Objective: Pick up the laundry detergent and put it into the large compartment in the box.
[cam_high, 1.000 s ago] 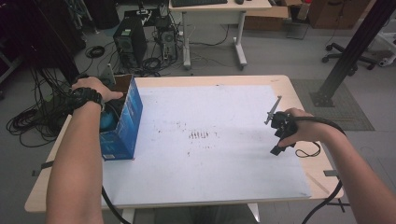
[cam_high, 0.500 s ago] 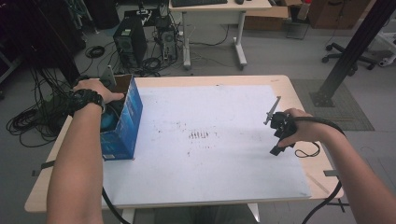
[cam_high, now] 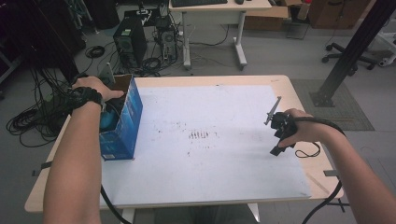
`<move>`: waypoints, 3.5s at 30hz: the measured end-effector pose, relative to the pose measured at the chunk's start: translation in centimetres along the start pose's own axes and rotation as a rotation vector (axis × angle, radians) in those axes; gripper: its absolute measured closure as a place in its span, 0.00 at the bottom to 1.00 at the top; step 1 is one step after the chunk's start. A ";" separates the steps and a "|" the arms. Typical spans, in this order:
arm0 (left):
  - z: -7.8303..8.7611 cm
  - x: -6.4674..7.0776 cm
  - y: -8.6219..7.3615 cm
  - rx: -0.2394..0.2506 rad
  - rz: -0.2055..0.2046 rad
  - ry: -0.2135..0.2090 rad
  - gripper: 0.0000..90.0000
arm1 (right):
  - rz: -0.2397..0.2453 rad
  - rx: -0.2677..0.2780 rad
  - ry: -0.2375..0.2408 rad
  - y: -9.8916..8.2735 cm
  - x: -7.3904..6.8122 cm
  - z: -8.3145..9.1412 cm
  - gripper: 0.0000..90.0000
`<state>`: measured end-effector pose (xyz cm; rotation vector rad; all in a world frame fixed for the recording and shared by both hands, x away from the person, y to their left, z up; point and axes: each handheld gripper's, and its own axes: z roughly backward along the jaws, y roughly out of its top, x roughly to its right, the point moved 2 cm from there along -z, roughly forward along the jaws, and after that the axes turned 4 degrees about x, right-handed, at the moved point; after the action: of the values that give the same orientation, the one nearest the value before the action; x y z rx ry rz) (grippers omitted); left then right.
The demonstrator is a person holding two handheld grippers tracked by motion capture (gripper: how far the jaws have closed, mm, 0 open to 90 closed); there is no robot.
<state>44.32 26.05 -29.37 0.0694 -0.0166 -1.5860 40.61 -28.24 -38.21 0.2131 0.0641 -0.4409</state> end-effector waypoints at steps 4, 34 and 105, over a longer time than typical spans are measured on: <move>0.5 0.1 -0.1 0.000 0.005 0.007 0.29 | 0.001 -0.001 0.001 0.0 0.0 0.0 0.16; 3.8 0.6 -0.4 0.027 0.000 0.022 0.25 | 0.011 0.008 -0.002 0.2 -0.2 0.2 0.16; 8.8 6.7 -0.6 0.138 -0.280 0.014 0.19 | 0.021 0.022 -0.017 0.1 -0.9 1.2 0.16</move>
<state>43.13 19.10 -20.85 0.1975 -0.1096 -1.8627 39.89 -28.08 -36.94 0.2309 0.0402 -0.4230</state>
